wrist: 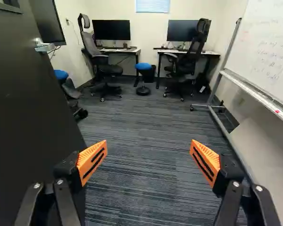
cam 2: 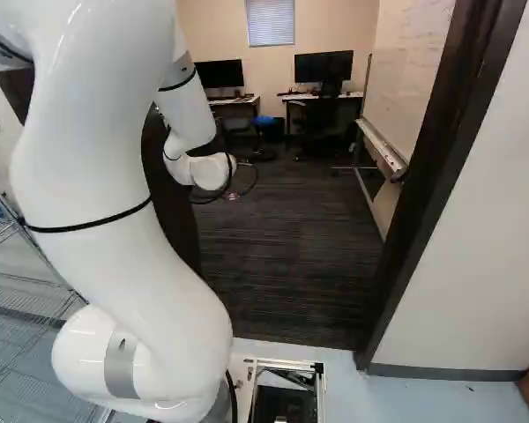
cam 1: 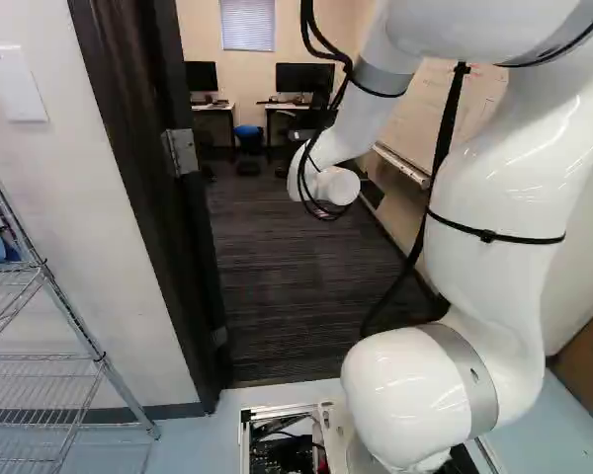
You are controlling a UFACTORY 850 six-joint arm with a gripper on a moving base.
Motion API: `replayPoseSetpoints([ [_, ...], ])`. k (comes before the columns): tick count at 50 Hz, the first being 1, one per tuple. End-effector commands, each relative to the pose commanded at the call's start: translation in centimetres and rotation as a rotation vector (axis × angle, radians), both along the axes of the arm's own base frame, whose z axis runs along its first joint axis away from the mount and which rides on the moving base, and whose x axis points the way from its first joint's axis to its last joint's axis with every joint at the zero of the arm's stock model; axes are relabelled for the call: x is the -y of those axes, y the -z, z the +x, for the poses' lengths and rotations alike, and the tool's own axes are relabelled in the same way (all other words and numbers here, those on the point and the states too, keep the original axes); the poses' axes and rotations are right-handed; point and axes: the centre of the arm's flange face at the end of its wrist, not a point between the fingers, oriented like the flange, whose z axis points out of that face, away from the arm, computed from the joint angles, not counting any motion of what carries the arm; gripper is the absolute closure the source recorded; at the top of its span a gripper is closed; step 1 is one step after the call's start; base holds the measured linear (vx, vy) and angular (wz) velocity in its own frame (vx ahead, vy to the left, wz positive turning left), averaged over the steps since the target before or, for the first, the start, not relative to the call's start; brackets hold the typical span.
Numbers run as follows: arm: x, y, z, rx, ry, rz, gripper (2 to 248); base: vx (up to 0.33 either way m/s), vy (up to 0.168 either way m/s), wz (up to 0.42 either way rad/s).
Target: Open the door and move inside
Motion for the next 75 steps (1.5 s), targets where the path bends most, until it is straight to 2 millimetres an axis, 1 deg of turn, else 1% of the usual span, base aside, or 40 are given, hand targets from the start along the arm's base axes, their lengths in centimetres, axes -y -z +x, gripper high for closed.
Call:
replayPoseSetpoints([
  [16, 2.3, 0.0, -0.9, -0.003, 0.047, 0.000, 3, 0.000, 0.000, 0.000],
  [29, 2.3, 0.0, -1.1, -0.004, 0.047, 0.000, 3, 0.000, 0.000, 0.000],
  [42, 2.4, 0.1, -2.1, -0.007, 0.049, 0.000, 3, 0.000, 0.000, 0.000],
  [59, 2.5, 0.4, -4.5, -0.016, 0.053, 0.001, 3, 0.000, 0.000, 0.000],
  [75, 2.7, 1.0, -7.8, -0.029, 0.059, 0.003, 3, 0.000, 0.000, 0.000],
])
